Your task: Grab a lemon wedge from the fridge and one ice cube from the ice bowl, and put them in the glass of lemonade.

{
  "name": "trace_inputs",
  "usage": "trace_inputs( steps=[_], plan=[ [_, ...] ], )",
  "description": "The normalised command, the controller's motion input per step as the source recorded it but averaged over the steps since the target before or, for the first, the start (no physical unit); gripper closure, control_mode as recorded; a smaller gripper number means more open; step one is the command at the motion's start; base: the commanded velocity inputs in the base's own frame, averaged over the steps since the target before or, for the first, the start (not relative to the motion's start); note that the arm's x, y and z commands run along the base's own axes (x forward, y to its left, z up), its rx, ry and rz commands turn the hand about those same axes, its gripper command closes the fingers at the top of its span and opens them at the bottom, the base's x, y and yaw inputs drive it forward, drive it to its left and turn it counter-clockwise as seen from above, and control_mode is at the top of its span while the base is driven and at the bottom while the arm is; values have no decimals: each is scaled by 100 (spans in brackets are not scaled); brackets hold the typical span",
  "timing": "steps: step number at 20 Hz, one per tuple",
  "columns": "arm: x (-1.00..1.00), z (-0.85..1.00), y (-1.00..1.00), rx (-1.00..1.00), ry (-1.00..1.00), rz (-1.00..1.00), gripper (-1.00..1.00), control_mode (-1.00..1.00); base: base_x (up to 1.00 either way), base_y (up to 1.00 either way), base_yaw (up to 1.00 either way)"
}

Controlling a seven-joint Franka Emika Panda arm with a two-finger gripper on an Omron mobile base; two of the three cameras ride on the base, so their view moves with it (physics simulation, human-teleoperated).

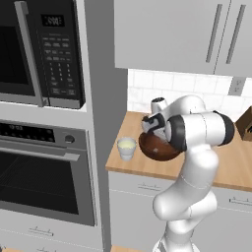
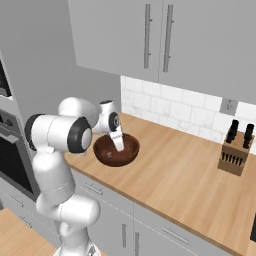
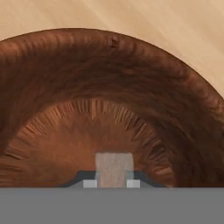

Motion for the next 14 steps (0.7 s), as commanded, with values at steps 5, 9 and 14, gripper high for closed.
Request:
trace_inputs(
  steps=[5, 9, 14],
  plan=[
    [-27, 66, 20, 0, 0, 0, 100, -100, 0, 0, 0],
    [-32, 36, 40, 0, 1, 0, 100, -100, 0, 0, 0],
    [-28, 19, 36, 1, 0, 6, 100, -100, 0, 0, 0]
  ],
)
